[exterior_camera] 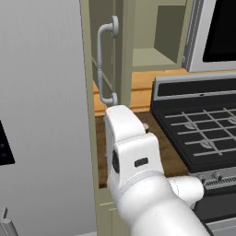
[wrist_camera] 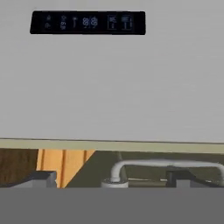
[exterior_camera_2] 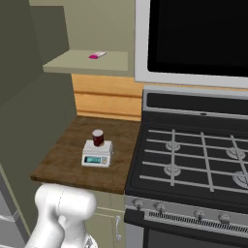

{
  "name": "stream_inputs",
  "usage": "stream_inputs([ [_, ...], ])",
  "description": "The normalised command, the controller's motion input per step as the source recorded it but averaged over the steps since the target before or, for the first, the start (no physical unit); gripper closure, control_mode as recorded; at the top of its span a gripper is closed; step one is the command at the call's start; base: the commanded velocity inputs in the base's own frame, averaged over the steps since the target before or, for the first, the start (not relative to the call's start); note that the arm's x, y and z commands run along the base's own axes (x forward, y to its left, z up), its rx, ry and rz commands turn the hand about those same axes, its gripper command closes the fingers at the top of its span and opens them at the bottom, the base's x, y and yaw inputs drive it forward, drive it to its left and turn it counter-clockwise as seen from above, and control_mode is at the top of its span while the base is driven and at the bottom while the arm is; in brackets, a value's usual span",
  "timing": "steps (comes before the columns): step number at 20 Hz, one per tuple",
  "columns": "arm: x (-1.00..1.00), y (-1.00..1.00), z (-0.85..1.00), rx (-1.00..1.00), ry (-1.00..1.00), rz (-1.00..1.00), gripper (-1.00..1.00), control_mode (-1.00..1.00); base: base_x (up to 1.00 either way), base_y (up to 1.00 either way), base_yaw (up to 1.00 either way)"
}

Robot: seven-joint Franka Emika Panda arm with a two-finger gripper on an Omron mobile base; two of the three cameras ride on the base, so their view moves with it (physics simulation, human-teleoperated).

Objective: Pick the canned food and place it on the digital scale for weighing, and close the cabinet.

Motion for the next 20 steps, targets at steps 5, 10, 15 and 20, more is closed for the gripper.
stream_inputs([
  [5, 0.55, -0.01, -0.1, 0.0, 0.0, -0.01, -1.0, -1.0, 0.0, 0.0, 0.0],
  [10, 0.5, 0.0, 0.0, 0.0, -0.12, -0.08, -1.0, -1.0, 0.0, 0.0, 0.0],
  [15, 0.59, 0.0, -0.04, 0.0, 0.0, -0.07, -1.0, -1.0, 0.0, 0.0, 0.0],
  [20, 0.49, 0.06, -0.03, 0.0, 0.0, -0.07, -1.0, -1.0, 0.0, 0.0, 0.0],
])
